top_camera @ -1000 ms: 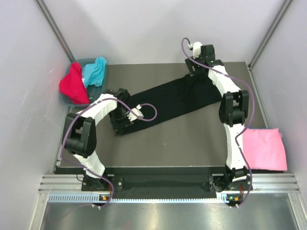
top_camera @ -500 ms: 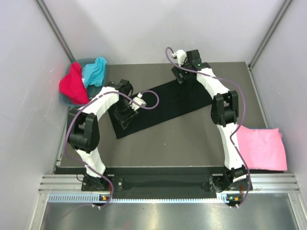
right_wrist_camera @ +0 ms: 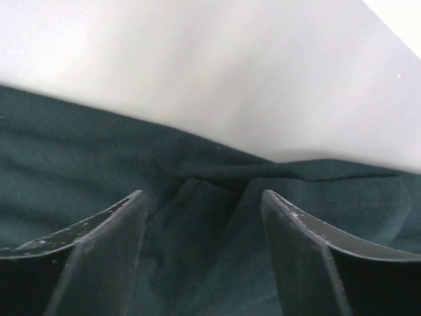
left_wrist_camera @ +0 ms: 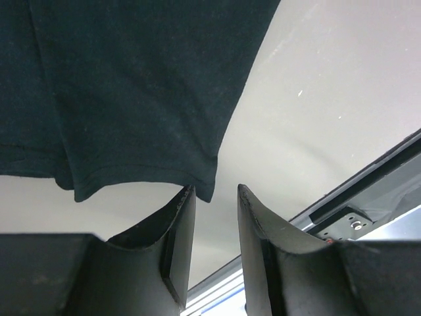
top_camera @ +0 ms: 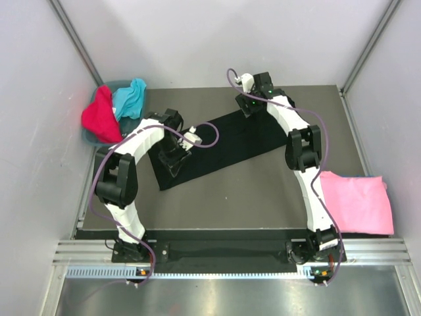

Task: Fold and stack the t-shirts
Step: Fold the tshirt

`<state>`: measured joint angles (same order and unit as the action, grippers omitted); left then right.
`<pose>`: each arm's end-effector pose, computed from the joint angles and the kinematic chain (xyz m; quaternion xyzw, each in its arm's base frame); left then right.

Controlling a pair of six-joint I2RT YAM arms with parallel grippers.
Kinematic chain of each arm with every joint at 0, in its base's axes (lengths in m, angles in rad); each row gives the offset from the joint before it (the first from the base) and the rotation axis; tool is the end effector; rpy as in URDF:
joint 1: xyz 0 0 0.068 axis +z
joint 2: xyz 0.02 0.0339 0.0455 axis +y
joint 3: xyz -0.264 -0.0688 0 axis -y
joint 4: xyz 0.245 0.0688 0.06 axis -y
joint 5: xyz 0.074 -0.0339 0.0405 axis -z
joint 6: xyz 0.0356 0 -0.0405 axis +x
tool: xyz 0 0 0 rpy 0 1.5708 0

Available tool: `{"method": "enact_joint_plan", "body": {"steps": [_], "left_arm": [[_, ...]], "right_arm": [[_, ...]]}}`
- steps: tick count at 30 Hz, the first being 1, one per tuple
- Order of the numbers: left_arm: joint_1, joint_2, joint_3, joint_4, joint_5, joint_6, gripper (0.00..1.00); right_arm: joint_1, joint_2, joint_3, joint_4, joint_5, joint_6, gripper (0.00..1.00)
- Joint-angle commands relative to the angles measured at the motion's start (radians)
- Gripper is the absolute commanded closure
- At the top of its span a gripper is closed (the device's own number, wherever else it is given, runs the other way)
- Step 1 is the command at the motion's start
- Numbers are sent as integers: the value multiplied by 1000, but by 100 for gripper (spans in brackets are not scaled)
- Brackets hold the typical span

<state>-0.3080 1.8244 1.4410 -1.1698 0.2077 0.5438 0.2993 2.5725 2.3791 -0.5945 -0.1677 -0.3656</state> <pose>0.3197 -0.1094 0.2242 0.4117 0.9053 -0.1019 0.0209 0.5442 0.1741 0.1902 -0.3308 0.8602 0.0648 0.3825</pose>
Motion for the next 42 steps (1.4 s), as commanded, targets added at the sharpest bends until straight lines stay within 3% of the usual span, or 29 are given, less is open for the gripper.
{"method": "enact_joint_plan", "body": {"steps": [1,3,8,12,26,33,42], "left_arm": [[3,1,36,27,41,-11,63],[3,4,47,30,53,-13,63],[3,13,65,55,75,-24,63],[3,21,65,79,87,-34,63],[4,-43,-54,147,93,19,63],[4,1,-14,147,108,36,63],[4,50,62,125,116,5,63]], "right_arm": [[11,5,63,19,-19,1,31],[15,8,69,15,-24,-13,37],[29,18,77,-8,-6,-84,38],[50,28,75,-36,11,-140,45],[57,48,60,-47,69,-193,45],[49,18,37,10,77,-145,45],[52,52,45,-27,73,-200,47]]}}
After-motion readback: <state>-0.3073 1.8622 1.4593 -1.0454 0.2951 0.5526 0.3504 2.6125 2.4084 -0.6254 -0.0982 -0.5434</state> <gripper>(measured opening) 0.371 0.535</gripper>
